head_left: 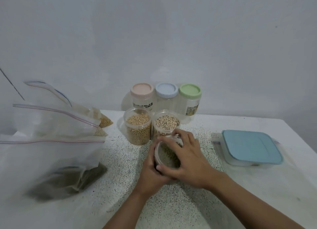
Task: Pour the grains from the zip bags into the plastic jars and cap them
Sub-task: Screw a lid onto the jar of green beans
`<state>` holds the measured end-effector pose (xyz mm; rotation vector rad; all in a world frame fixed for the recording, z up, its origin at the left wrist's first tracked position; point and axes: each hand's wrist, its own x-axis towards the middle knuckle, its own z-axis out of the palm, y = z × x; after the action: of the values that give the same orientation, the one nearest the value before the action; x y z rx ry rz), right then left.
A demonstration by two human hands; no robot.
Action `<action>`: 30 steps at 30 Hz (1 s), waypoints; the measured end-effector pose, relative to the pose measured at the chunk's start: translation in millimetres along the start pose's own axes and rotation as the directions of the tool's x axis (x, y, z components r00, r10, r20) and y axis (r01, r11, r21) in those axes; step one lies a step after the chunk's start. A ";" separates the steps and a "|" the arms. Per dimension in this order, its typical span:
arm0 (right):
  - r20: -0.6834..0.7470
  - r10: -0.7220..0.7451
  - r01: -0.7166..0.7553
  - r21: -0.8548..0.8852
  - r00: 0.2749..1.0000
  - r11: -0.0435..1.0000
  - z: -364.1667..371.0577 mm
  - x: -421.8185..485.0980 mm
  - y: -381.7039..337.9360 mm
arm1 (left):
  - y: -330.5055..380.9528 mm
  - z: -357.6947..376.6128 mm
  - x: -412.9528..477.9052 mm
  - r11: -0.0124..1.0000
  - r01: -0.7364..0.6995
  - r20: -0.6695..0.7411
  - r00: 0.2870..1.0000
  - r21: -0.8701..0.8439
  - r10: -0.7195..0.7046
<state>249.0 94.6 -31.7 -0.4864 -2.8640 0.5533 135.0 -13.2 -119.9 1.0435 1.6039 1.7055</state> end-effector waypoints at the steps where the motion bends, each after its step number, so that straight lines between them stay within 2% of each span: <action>1: 0.022 -0.021 0.021 -0.037 1.000 0.999 -1.9 2.3 1.7 | -2.0 -1.2 0.0 1.000 -0.001 0.004 1.000 0.009 0.001; 5: 0.050 -0.093 0.100 -0.145 0.994 0.984 -8.7 16.1 1.8 | -0.6 -1.4 1.2 1.000 0.020 0.004 1.000 -0.011 -0.020; 8: 0.142 -0.171 0.202 -0.243 0.975 0.949 -12.4 26.2 -1.1 | 2.7 -0.6 0.3 0.999 0.018 0.015 1.000 -0.028 -0.018; 12: 0.224 -0.171 0.228 -0.257 0.959 0.939 -21.8 37.8 -3.3 | 3.0 -0.8 1.4 0.998 0.042 0.022 0.999 -0.044 -0.041; 17: 0.185 -0.041 0.109 -0.376 0.982 0.920 -23.3 42.1 -14.8 | 7.0 2.1 0.1 0.997 0.045 0.002 0.999 -0.057 -0.045; 21: 0.123 0.089 -0.017 -0.490 0.988 0.872 -20.4 45.5 -18.3 | 5.0 0.6 0.3 0.998 0.067 -0.021 0.997 -0.011 -0.068; 25: 0.094 0.147 -0.065 -0.584 0.985 0.809 -35.3 45.1 -19.4 | 3.2 -1.2 -0.9 0.995 0.103 -0.041 0.994 -0.003 -0.104; 27: 0.128 0.102 -0.007 -0.590 0.987 0.808 -42.2 42.9 -17.5 | 4.9 -0.4 -0.5 0.996 0.085 -0.031 0.996 0.003 -0.085; 30: 0.280 -0.038 0.172 -0.472 0.959 0.865 -46.0 39.8 -15.1 | 11.8 1.5 -0.7 0.998 0.065 -0.008 0.998 -0.022 -0.065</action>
<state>218.7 110.5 20.8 -0.3378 -3.2606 -0.1660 137.9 -14.4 -108.4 0.9647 1.6032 1.6831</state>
